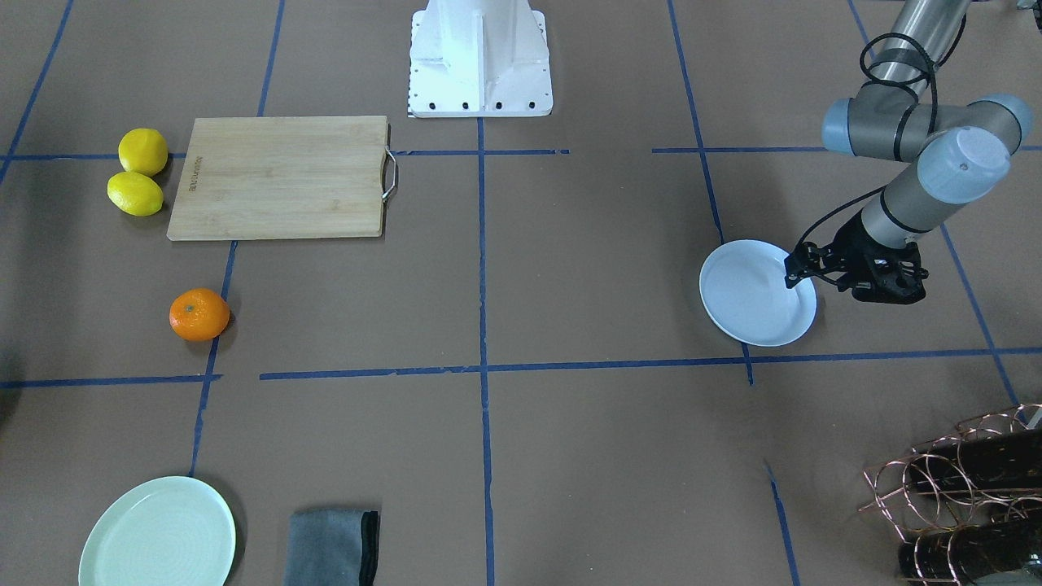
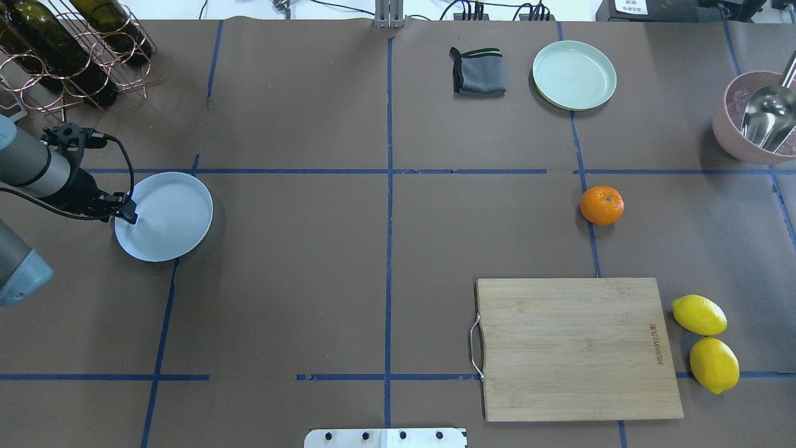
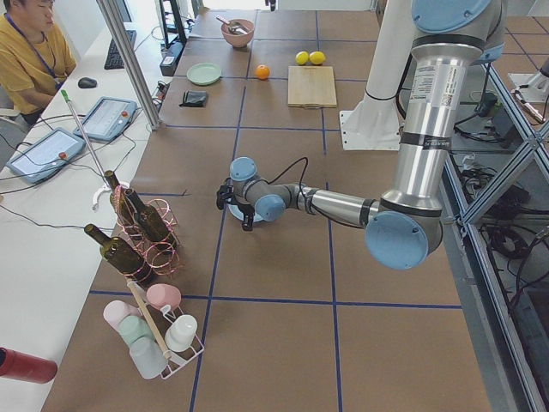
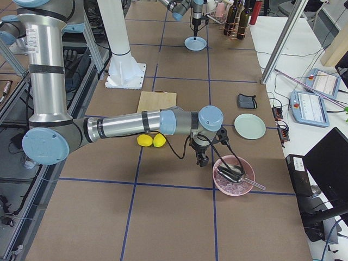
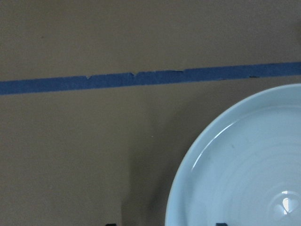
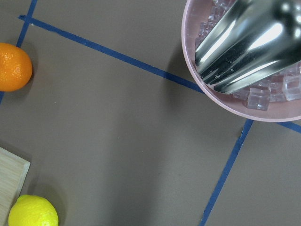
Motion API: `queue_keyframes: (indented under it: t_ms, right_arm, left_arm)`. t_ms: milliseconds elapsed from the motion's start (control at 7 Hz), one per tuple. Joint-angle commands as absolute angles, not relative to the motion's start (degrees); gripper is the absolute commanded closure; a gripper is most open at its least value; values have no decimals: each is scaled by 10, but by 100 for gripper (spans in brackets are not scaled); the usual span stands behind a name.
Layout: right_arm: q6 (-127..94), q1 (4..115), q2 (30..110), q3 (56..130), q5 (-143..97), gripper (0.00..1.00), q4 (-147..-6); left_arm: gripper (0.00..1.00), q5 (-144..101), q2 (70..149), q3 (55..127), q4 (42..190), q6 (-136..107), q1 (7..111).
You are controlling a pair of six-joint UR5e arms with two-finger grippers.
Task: Pick orange to plate
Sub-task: 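Reach the left gripper to the white plate rim and grasp it, then slide the white plate with the left gripper toward the table center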
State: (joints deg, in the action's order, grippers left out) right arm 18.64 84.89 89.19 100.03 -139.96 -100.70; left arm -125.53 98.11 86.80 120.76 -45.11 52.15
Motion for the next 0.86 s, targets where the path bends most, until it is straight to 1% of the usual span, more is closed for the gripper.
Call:
queue_keyframes:
  t_ms: [0, 143, 286, 429, 571, 714]
  right_arm:
    - [186, 845, 891, 1001, -1399, 0, -1005]
    - [186, 844, 891, 1003, -1399, 0, -1005]
    - [186, 844, 890, 1007, -1399, 0, -1004]
    - [186, 841, 888, 1010, -1411, 0, -1004]
    - [186, 839, 886, 1010, -1432, 0, -1002]
    - [185, 833, 885, 1009, -1432, 0, -984]
  left_arm:
    - [100, -1258, 998, 865, 1207, -454, 519]
    - [100, -1266, 1006, 892, 1207, -460, 519]
    - [100, -1311, 1045, 916, 1206, -536, 519]
    - [100, -1343, 1124, 916, 1205, -654, 511]
    - [100, -1339, 1182, 911, 1205, -755, 458]
    - [100, -1313, 1222, 898, 1206, -803, 408]
